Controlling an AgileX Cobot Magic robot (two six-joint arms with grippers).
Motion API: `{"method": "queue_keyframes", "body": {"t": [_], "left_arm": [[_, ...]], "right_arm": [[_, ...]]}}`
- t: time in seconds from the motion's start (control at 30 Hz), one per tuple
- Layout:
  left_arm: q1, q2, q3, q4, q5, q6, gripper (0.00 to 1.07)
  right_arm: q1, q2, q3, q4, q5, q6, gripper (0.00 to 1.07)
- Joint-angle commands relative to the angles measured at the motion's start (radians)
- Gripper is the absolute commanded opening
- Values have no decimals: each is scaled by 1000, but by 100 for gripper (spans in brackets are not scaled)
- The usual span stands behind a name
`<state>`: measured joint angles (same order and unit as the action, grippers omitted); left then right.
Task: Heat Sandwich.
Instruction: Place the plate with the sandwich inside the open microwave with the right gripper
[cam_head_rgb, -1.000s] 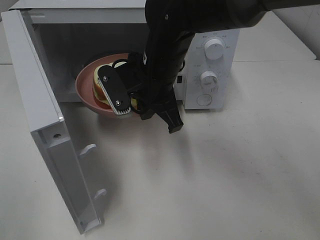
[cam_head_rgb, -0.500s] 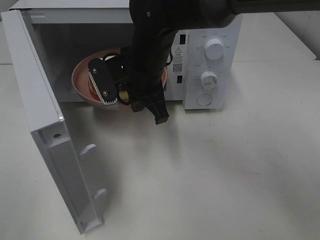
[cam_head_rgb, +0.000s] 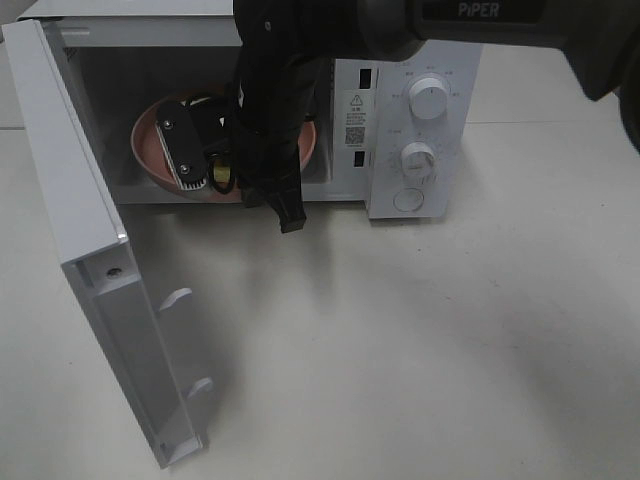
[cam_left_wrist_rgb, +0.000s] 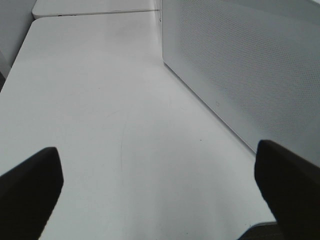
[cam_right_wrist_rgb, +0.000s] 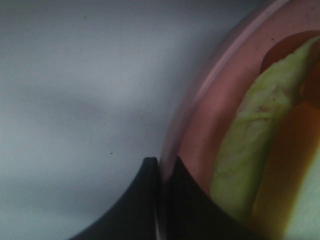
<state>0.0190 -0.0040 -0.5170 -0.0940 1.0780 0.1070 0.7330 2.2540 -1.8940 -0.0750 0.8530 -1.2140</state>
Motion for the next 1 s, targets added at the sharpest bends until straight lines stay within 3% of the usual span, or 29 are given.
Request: {"method": "queue_keyframes", "body": {"t": [0.03,1.0], "left_arm": [[3,-20,-1,-1,-10,0,100],[3,-20,-1,6,-10,0,100]], "right_arm": [[2,13,-36,-1,-8,14,0],[-45,166,-263,6,-14,21,0]]}}
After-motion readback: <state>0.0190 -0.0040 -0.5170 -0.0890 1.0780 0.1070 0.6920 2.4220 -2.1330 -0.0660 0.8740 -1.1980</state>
